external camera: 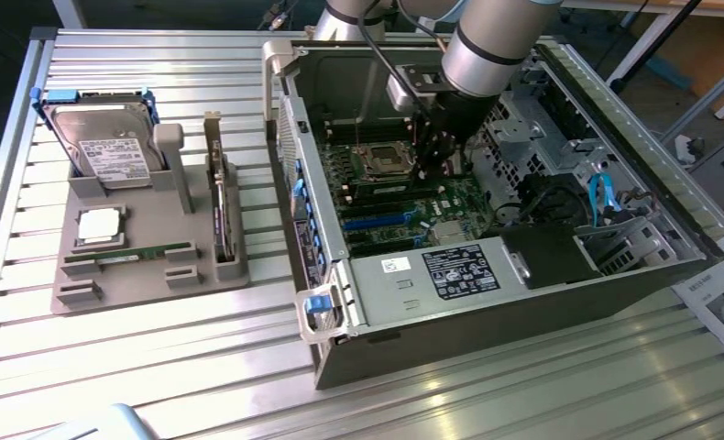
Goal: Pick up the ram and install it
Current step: 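Insert the ram into the slot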
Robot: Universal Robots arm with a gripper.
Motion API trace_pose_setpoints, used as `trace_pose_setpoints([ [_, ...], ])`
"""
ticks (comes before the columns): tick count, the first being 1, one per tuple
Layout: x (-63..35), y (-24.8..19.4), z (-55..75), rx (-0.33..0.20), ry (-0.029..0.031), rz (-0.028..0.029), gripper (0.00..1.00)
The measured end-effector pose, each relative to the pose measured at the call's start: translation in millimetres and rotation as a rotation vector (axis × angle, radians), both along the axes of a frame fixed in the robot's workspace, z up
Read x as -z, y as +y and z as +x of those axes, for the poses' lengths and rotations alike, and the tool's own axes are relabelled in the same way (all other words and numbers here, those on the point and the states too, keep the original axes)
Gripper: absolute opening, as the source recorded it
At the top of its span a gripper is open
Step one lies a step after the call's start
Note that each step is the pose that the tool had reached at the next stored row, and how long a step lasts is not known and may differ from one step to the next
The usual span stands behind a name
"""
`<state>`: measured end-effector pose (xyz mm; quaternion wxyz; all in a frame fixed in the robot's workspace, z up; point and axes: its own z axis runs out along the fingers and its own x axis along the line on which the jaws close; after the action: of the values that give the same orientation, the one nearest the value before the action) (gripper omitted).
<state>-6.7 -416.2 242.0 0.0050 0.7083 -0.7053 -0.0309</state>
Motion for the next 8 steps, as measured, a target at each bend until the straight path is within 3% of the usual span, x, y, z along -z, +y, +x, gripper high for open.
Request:
trace_pose_setpoints([
  [8,0.1,0.7,0.0,-0.004,0.0000,0.0001,0.12],
])
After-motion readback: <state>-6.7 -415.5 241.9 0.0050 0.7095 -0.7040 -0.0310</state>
